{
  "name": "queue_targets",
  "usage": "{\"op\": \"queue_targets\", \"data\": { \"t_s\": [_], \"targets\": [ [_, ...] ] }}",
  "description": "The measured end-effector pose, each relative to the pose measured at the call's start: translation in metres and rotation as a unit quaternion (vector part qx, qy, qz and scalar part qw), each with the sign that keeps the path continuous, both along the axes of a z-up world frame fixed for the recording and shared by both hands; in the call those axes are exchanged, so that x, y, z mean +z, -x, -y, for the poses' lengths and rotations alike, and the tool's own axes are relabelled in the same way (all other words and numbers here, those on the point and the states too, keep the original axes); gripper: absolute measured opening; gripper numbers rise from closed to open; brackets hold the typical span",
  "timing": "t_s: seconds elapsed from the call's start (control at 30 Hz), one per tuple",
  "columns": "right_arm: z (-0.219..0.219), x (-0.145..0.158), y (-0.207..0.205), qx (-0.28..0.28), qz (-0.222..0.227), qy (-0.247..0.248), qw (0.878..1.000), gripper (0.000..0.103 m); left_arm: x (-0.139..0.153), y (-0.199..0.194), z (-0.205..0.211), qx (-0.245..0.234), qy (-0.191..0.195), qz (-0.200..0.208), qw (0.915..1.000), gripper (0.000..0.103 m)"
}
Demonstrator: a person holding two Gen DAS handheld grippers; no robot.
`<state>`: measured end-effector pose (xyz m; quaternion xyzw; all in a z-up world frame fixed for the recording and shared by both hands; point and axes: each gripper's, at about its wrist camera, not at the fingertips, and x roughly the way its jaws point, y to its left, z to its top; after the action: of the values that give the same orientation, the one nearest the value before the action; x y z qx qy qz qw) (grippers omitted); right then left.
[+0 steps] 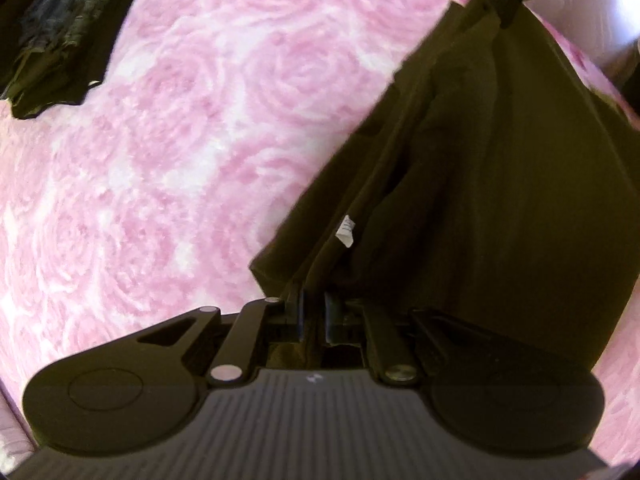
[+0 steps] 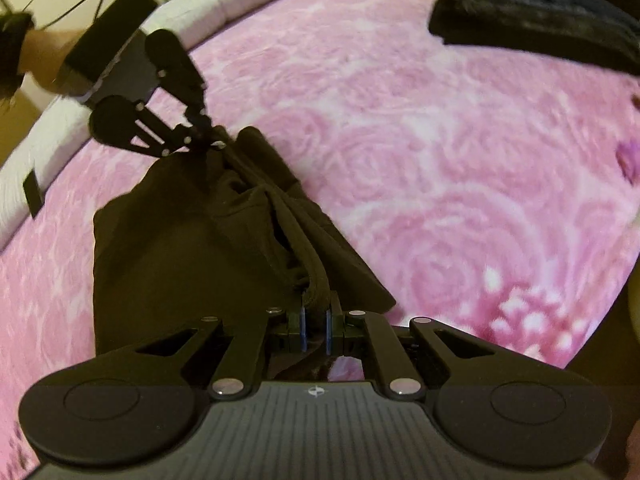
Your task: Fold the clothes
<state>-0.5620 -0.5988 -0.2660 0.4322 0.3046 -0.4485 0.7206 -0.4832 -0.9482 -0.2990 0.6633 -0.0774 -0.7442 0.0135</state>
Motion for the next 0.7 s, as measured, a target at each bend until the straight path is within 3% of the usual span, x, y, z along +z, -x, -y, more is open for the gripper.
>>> {"op": "queue_targets", "data": {
  "t_s": [0.07, 0.13, 0.2, 0.23, 0.4, 0.5, 0.6, 0.7],
  "targets": [
    [0.002, 0.001, 0.003, -0.017, 0.011, -0.004, 1.000, 0.007, -0.005, -0.001, 0.005, 0.013, -0.007, -0.005, 0.9999, 0.009],
    [0.005, -0.001, 0.004, -0.028, 0.011, -0.005, 1.000, 0.006, -0.011, 0.000, 0.011, 0.038, -0.005, -0.010, 0.9992, 0.017],
    [0.010, -0.009, 0.004, -0.043, 0.012, -0.018, 0.999, 0.006, -0.010, -0.003, 0.018, 0.082, 0.015, -0.020, 0.9963, 0.047],
    [0.012, -0.012, 0.004, -0.051, 0.012, -0.023, 0.998, 0.008, -0.007, -0.007, 0.022, 0.103, 0.023, -0.026, 0.9941, 0.050],
    [0.015, -0.010, 0.012, -0.095, -0.006, -0.025, 0.995, 0.024, 0.019, -0.047, 0.035, 0.201, 0.050, -0.042, 0.9774, 0.048],
    [0.011, 0.000, 0.017, -0.123, -0.024, -0.017, 0.992, 0.026, 0.036, -0.073, 0.029, 0.261, 0.051, -0.064, 0.9619, 0.047],
    [0.004, 0.021, 0.008, -0.126, -0.058, 0.024, 0.990, 0.028, 0.041, -0.082, 0.012, 0.305, -0.008, -0.115, 0.9454, 0.044],
    [-0.001, 0.038, -0.018, -0.078, -0.063, 0.074, 0.992, 0.028, 0.022, -0.064, -0.008, 0.289, -0.043, -0.121, 0.9487, 0.038]
  ]
}}
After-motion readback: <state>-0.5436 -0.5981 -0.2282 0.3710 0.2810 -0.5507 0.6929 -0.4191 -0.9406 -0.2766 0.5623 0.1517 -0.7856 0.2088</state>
